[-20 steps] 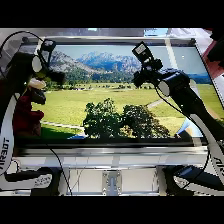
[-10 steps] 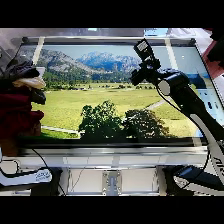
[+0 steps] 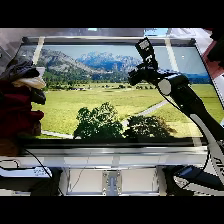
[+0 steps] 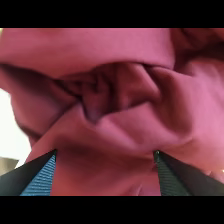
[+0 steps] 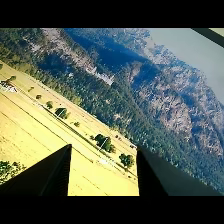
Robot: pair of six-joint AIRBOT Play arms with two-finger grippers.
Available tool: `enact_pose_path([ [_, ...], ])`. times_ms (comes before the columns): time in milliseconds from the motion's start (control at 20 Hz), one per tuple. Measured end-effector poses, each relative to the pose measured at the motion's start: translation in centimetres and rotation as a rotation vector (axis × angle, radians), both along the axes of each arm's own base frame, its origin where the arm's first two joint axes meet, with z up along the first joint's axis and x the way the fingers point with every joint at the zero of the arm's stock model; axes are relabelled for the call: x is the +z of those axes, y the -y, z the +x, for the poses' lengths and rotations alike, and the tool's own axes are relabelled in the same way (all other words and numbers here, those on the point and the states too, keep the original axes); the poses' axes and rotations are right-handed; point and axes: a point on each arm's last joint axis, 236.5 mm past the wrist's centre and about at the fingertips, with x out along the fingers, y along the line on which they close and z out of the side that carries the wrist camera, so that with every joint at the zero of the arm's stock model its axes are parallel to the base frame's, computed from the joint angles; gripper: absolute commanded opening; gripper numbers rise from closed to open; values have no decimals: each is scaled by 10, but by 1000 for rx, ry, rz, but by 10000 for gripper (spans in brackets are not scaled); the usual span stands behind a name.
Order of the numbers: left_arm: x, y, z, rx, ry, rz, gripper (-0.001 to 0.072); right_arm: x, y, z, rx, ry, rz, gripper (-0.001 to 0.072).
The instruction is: Fold the shirts.
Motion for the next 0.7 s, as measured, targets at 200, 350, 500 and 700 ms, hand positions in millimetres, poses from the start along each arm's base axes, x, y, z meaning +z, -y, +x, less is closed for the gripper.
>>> enact_pose_path([
  [200,-15,-13,9,-23,4,16,708,-5,-1,-3,2,-28,7,440],
  [350,-14,-25,17,-38,26,65,623,-6,-3,-5,3,-43,20,439],
  [500,-14,-32,23,-51,45,95,10,-7,-5,-6,-1,-55,41,439],
  [700,-18,-33,26,-72,41,94,9,-6,-6,-7,-9,-64,65,439],
])
